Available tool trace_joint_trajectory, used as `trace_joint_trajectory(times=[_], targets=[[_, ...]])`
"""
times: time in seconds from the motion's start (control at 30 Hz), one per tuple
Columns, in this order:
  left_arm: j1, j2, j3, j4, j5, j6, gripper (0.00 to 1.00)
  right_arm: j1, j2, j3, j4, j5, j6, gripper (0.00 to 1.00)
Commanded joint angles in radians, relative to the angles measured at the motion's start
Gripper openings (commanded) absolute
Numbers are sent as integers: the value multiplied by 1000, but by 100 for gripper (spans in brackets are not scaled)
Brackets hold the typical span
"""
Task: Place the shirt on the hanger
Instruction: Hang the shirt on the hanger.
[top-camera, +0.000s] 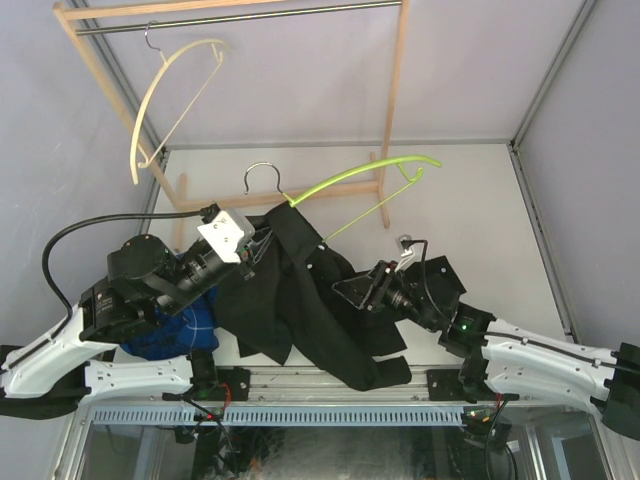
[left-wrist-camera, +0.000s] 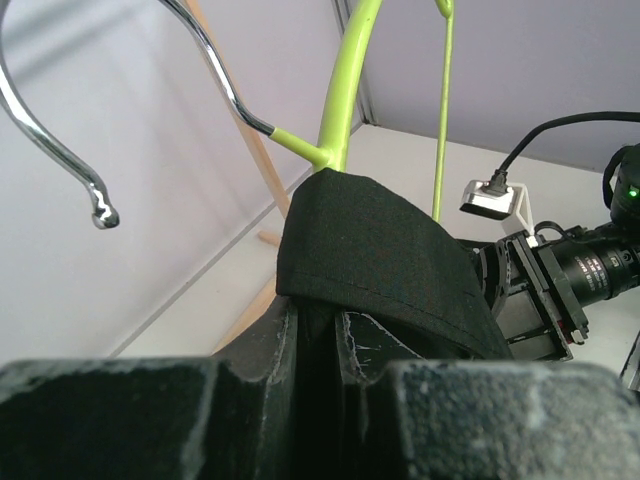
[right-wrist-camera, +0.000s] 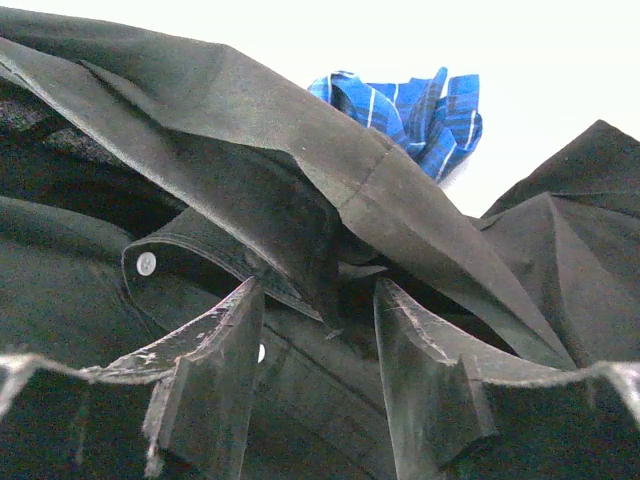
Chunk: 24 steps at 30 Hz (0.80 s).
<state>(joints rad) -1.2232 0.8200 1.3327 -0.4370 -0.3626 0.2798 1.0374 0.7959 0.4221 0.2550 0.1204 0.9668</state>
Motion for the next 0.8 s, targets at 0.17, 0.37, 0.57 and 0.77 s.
trace_joint_trajectory(times=[0.17, 0.37, 0.57, 0.77], targets=[[4, -2, 74, 70, 1, -4, 0, 21, 84, -5, 204, -39, 50, 39], [5, -7, 73, 70, -7, -2, 0, 33, 132, -8, 198, -2, 65, 31], [5, -18, 71, 69, -13, 0, 0, 58, 130, -35, 207, 52, 80, 27], [5, -27, 65, 69, -18, -1, 0, 80, 93, -68, 202, 116, 93, 17]])
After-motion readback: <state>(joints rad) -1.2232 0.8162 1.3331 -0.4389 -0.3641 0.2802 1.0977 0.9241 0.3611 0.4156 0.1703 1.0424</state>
